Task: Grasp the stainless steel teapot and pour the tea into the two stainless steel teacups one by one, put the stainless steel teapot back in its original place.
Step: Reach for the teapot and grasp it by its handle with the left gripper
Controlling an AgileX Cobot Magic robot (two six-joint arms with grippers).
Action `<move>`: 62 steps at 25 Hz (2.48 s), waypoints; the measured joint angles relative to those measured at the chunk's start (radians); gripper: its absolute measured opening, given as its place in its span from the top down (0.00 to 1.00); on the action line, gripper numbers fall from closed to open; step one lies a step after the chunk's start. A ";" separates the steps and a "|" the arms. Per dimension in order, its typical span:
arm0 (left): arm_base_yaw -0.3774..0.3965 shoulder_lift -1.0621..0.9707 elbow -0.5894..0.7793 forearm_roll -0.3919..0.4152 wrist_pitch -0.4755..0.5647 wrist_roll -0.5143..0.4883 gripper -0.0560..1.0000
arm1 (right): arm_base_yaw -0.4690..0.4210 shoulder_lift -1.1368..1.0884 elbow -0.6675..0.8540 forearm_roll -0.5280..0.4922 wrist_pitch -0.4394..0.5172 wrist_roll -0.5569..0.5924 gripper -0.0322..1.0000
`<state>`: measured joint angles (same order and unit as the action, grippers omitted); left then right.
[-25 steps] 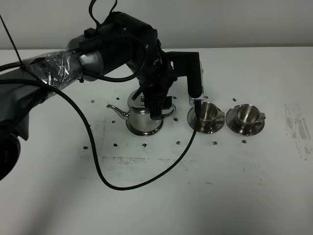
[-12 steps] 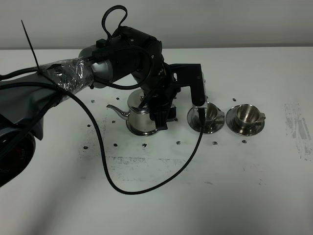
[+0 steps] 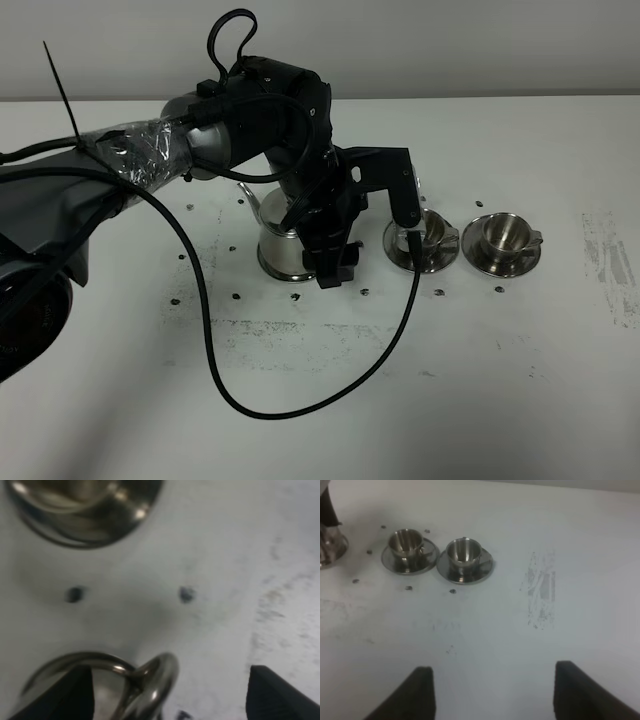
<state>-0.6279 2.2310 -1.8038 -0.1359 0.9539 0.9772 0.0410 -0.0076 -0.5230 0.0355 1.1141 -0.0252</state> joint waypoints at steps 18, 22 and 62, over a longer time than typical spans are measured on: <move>0.000 -0.043 -0.010 0.123 0.238 -0.004 0.37 | 0.000 0.000 0.000 0.000 -0.001 0.000 0.49; 0.000 -0.050 -0.010 0.101 0.238 -0.001 0.37 | 0.000 0.000 0.001 0.000 -0.001 0.000 0.49; 0.005 -0.409 0.342 0.294 -0.045 -1.257 0.37 | 0.000 0.000 0.001 0.000 -0.001 0.000 0.49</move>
<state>-0.6233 1.8219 -1.4621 0.1583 0.9094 -0.2794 0.0410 -0.0076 -0.5219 0.0355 1.1132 -0.0252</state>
